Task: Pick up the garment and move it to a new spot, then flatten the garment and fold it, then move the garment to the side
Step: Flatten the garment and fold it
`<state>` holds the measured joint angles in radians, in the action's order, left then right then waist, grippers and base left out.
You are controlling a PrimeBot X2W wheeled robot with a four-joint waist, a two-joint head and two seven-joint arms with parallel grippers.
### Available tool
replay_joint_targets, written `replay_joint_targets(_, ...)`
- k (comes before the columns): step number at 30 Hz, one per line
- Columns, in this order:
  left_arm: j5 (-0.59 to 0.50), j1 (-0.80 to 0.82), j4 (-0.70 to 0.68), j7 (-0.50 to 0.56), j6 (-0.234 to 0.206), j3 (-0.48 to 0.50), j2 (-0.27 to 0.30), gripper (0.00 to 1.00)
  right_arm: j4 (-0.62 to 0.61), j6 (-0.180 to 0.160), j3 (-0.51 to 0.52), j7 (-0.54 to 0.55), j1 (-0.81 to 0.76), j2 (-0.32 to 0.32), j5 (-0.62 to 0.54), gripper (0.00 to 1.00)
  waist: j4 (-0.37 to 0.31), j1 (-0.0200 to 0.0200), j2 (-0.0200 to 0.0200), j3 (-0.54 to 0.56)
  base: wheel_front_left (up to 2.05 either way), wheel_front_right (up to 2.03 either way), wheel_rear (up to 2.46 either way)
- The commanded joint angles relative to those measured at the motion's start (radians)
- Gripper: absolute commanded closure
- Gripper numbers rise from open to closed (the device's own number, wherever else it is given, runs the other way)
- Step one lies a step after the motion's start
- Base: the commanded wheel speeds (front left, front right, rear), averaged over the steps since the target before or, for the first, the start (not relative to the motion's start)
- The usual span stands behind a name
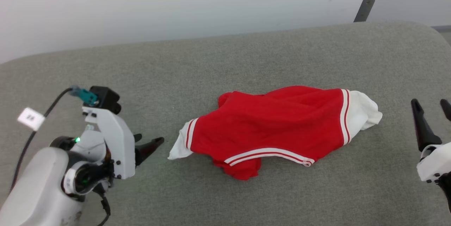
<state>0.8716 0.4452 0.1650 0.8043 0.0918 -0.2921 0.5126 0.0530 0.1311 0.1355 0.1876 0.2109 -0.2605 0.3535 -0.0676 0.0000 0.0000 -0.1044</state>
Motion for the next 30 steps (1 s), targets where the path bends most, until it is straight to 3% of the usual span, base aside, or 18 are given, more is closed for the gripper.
replay_joint_targets(1,-0.005,0.020,0.007,0.019,-0.007,-0.011,0.002,0.00,-0.014,-0.001,0.010,0.006,-0.014,0.004,-0.005,0.00,-0.008,0.0000,0.0000,-0.011,0.00,0.00,0.00)
replay_joint_targets(8,-0.031,0.077,0.063,0.063,0.008,-0.087,-0.034,0.00,-0.065,-0.001,0.034,0.010,-0.014,0.030,-0.013,0.00,-0.018,0.0000,0.0000,-0.051,0.00,0.00,0.00)
replay_joint_targets(22,-0.048,0.134,0.228,0.016,0.030,-0.147,-0.071,0.03,-0.096,-0.001,0.032,-0.022,-0.001,0.075,-0.011,0.00,-0.035,0.0000,0.0000,-0.101,0.00,0.00,0.00)
replay_joint_targets(23,-0.044,0.136,0.246,0.017,0.030,-0.151,-0.073,0.56,-0.097,-0.001,0.032,-0.023,0.001,0.077,-0.010,0.00,-0.036,0.0000,0.0000,-0.102,0.00,0.00,0.00)
replay_joint_targets(24,-0.048,0.144,0.262,0.012,0.033,-0.159,-0.074,1.00,-0.097,-0.001,0.033,-0.023,0.001,0.077,-0.009,0.00,-0.036,0.0000,0.0000,-0.103,0.00,0.00,0.00)
replay_joint_targets(30,-0.035,0.185,0.314,-0.023,0.038,-0.184,-0.065,1.00,-0.095,-0.001,0.034,-0.024,0.002,0.077,-0.012,0.00,-0.036,0.0000,0.0000,-0.105,0.00,0.00,0.00)
